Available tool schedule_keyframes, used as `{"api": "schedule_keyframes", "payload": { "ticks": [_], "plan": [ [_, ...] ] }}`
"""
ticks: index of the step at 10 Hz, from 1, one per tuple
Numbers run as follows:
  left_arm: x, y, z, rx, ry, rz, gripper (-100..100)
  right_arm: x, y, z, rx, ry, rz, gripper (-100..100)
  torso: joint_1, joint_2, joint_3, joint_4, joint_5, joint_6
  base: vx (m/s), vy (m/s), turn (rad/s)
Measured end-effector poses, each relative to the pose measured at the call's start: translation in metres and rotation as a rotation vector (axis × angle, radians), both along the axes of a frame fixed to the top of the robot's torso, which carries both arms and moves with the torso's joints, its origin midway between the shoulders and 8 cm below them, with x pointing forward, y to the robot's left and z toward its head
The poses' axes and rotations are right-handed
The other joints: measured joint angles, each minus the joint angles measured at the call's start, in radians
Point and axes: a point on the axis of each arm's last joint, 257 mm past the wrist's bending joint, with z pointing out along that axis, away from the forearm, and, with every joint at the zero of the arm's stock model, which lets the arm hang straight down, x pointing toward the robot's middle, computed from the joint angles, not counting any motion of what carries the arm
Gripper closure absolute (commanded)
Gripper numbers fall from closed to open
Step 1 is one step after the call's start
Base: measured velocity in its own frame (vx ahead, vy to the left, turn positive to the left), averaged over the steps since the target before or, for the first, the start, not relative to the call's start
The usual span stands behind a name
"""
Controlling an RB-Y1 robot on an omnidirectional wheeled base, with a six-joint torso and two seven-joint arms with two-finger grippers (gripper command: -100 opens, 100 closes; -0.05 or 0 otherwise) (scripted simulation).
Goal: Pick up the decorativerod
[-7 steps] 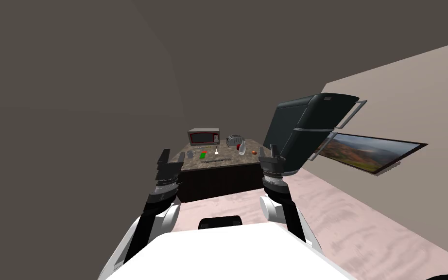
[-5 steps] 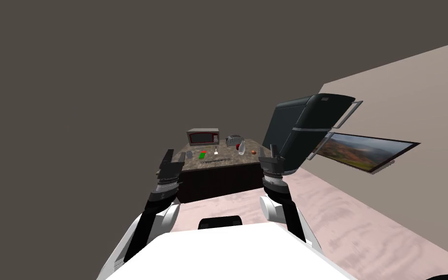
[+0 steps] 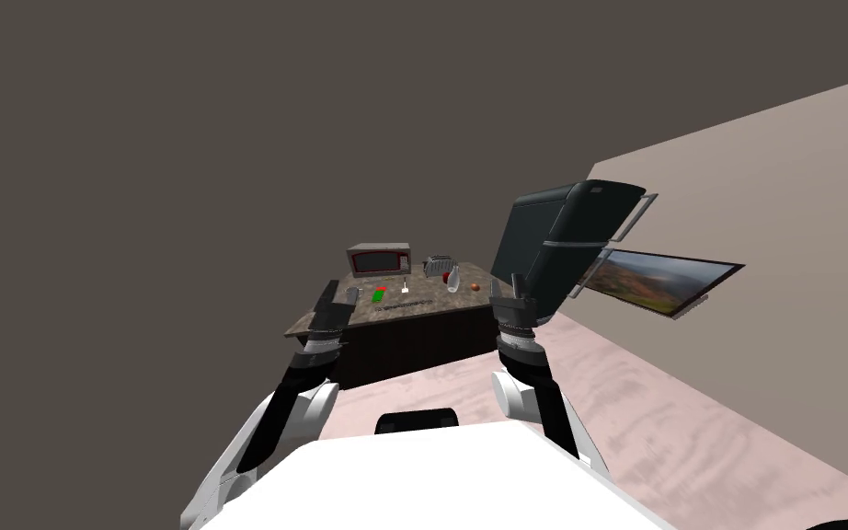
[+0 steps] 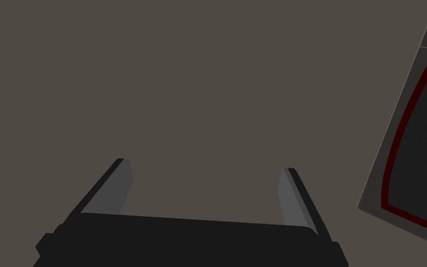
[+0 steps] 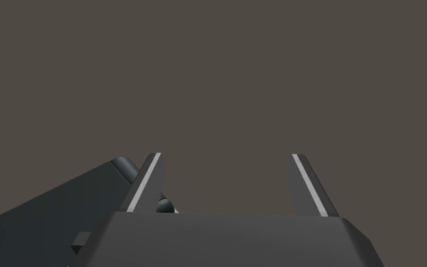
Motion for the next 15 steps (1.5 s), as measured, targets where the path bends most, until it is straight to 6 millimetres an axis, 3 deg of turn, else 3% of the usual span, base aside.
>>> {"api": "schedule_keyframes", "payload": {
  "ticks": [15],
  "plan": [
    [0.078, -0.010, -0.057, -0.166, 0.345, -0.210, -100, 0.000, 0.000, 0.000, 0.000, 0.000, 0.000, 0, -0.001, -0.001, 0.000, 0.000, 0.000, 0.000, 0.009, -0.006, -0.077]
  ]
}}
